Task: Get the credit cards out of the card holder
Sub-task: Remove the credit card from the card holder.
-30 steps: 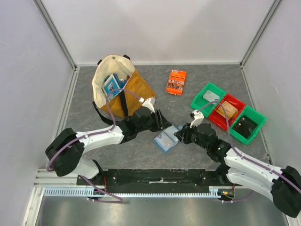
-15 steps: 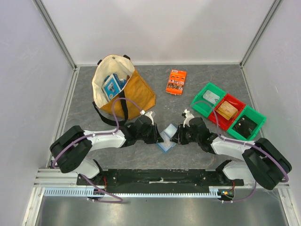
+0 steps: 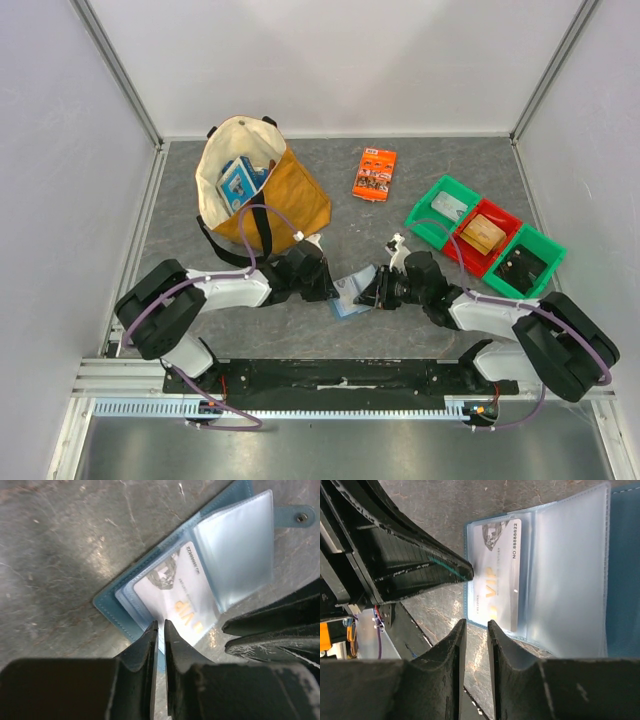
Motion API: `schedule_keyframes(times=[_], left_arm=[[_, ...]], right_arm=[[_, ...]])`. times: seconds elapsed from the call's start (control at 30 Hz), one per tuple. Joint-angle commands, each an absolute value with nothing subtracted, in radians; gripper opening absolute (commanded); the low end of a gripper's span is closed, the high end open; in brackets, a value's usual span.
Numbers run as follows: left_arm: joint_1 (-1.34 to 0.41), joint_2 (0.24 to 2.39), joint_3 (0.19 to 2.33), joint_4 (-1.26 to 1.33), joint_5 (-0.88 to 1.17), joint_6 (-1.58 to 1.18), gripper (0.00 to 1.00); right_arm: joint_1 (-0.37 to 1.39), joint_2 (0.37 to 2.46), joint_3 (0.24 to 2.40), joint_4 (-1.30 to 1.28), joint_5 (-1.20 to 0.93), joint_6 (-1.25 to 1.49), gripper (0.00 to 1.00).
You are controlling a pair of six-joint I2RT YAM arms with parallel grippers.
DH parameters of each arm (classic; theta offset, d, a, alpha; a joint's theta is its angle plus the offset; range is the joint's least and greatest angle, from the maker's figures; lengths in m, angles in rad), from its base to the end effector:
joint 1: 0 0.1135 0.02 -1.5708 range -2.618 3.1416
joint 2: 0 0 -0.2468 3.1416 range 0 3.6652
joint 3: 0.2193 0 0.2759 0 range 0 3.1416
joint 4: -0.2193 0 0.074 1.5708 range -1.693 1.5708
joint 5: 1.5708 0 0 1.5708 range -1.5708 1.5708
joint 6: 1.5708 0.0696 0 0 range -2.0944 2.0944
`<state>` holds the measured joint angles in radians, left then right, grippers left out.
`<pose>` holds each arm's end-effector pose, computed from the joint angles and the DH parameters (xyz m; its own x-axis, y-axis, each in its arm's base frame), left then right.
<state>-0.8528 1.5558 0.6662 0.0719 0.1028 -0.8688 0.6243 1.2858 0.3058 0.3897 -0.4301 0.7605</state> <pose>0.2120 -0.2536 0.0844 -0.9172 -0.1045 -0.3845 0.1471 0.8080 -0.5705 0.1976 0.1781 0.0837 -0.8871 0.1331 -0.4419 -0.2772 0.6119 0.7408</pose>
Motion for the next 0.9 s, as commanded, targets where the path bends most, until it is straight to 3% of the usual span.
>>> schedule_keyframes(times=[0.0, 0.2, 0.47, 0.77, 0.87], left_arm=[[-0.839, 1.537, 0.707, -0.054, -0.029, -0.772, 0.17], [-0.842, 1.445, 0.726, -0.042, -0.005, -0.753, 0.23], [-0.844, 1.476, 0.752, -0.018, 0.1, -0.75, 0.25], [-0.844, 1.543, 0.696, -0.015, 0.101, -0.775, 0.17], [-0.842, 1.566, 0.689, -0.026, 0.092, -0.772, 0.06]], right_arm=[[0.621, 1.246, 0.35, 0.356, -0.394, 0.709, 0.3], [0.58, 1.256, 0.434, 0.267, -0.36, 0.588, 0.3], [0.548, 1.436, 0.509, 0.33, -0.466, 0.545, 0.24], [0.531, 1.568, 0.488, 0.419, -0.561, 0.551, 0.23], [0.525, 1.603, 0.468, 0.472, -0.595, 0.574, 0.23]])
